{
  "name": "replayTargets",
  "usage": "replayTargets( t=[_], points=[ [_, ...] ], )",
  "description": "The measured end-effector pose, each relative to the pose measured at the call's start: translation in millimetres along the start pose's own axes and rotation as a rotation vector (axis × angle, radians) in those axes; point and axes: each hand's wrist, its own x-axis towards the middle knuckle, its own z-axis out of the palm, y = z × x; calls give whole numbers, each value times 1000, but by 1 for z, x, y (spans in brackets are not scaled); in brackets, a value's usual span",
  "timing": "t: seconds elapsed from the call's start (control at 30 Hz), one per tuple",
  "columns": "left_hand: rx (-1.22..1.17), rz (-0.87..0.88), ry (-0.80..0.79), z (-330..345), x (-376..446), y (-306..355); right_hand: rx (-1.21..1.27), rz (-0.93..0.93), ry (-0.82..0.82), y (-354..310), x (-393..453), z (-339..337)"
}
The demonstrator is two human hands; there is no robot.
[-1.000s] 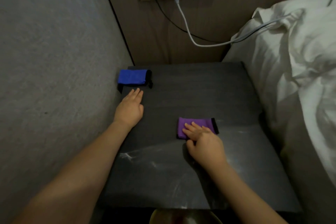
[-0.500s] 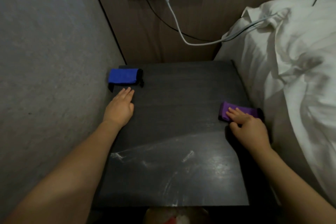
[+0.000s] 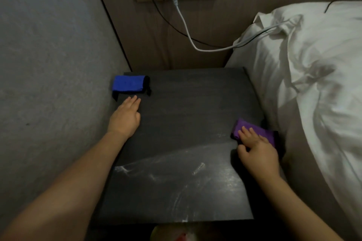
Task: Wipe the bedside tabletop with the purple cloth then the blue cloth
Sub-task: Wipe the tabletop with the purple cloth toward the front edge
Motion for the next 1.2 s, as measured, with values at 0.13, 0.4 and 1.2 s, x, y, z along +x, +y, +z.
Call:
replayTargets(
  t=[0.13, 0.4, 1.2],
  points=[
    [2, -3, -9, -1, -1, 1, -18, -99, -51, -31, -11, 15],
    [-19, 14, -41, -7, -1, 0, 19, -258, -196, -113, -30, 42],
    [454, 199, -227, -25, 14, 1, 47, -599, -327, -243, -70, 87]
  ],
)
